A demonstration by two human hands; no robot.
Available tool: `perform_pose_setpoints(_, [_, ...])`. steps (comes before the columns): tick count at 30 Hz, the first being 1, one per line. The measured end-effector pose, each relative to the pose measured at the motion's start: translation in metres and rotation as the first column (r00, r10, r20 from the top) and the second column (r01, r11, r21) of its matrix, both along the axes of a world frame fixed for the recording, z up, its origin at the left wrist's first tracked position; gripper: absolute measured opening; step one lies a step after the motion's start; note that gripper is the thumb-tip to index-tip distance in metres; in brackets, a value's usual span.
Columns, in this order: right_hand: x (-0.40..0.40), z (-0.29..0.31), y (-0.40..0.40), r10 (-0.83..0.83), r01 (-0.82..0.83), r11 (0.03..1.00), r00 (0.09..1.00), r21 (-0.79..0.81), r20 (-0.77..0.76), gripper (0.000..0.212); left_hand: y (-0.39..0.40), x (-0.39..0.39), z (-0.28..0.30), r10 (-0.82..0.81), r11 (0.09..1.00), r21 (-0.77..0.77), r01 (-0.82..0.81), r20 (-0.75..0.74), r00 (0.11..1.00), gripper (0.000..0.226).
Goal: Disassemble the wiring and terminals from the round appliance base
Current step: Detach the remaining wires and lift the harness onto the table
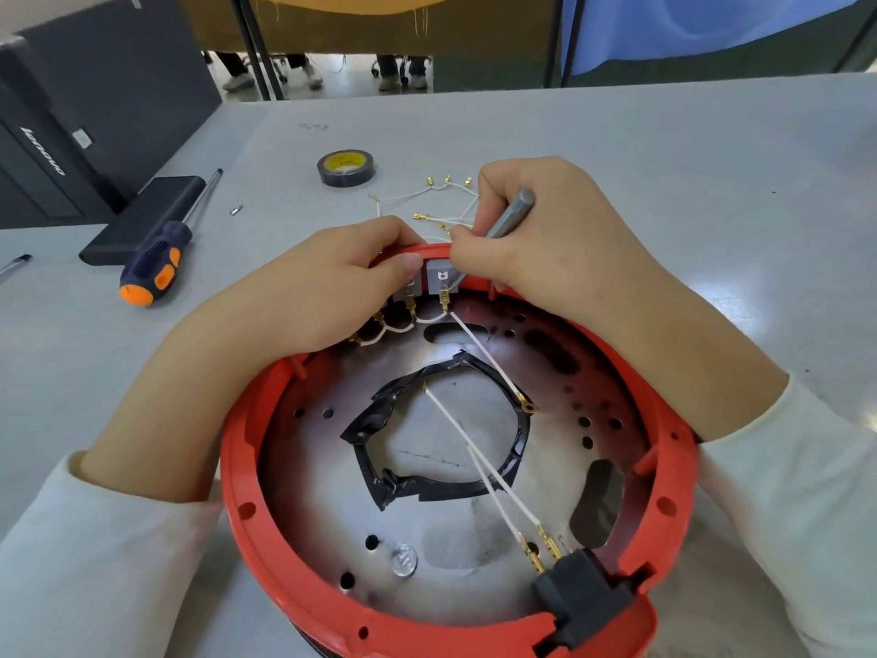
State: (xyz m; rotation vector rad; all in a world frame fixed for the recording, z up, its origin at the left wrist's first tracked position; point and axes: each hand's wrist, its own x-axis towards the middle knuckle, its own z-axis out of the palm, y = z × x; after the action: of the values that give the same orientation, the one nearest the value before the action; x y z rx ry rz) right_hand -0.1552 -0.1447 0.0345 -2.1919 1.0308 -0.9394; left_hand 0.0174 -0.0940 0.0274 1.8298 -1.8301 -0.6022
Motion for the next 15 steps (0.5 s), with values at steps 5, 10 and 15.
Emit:
perform_pose_setpoints(5, [-0.0009, 0.0008, 0.0046, -0.003, -0.003, 0.996, 0.997, -0.085, -0.071, 0.033, -0.0001, 0.0000, 0.0004, -0.003, 1.000, -0.016, 0.004, 0.022, 1.000, 0.018])
perform_pose_setpoints(10, [0.0012, 0.0025, 0.0015, -0.001, 0.001, 1.000, 0.998, -0.002, -0.057, 0.033, 0.0001, -0.0002, 0.0012, -0.006, 1.000, -0.003, 0.006, 0.026, 1.000, 0.019])
perform_pose_setpoints(15, [0.0033, 0.0077, -0.0019, 0.017, -0.018, 0.987, 1.000, 0.158, 0.013, 0.032, -0.0006, 0.0002, 0.0013, 0.003, 1.000, -0.007, -0.003, 0.025, 1.000, 0.018])
